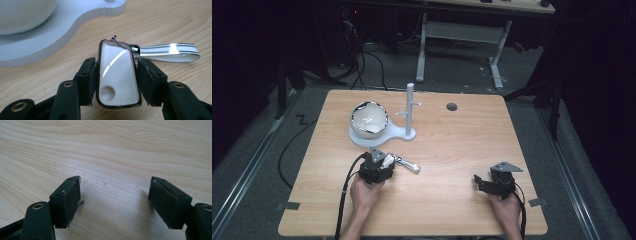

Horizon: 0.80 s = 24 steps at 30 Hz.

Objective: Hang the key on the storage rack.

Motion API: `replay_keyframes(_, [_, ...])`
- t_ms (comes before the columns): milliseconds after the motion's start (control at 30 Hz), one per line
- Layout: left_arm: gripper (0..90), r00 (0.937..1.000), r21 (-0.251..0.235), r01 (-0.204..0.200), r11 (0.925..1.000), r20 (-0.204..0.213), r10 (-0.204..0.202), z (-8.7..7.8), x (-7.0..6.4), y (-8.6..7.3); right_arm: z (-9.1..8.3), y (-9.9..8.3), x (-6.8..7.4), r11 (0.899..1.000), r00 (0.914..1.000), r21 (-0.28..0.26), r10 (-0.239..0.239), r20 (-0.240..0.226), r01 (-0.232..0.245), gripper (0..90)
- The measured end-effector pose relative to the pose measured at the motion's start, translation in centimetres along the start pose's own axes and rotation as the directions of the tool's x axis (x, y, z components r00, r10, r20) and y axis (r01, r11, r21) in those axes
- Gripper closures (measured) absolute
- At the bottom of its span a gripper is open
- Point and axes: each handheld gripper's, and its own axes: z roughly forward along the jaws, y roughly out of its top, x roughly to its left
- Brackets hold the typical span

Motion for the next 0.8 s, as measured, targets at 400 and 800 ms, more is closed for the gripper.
replay_keyframes(400, [51.0,0.9973,-0.145,0.001,0.9895,0.073,0.009,-3.5,0.1,2.2,0.0,0.0,0.0,1.0,1.0,0.0,0.0,0.0,0.0,25.9])
replay_keyframes(800, [51.0,0.9936,-0.21,-0.014,0.9776,0.106,0.037,-5.4,0.2,5.3,0.0,0.0,0.0,1.0,1.0,0.0,-0.001,-0.001,0.001,25.9])
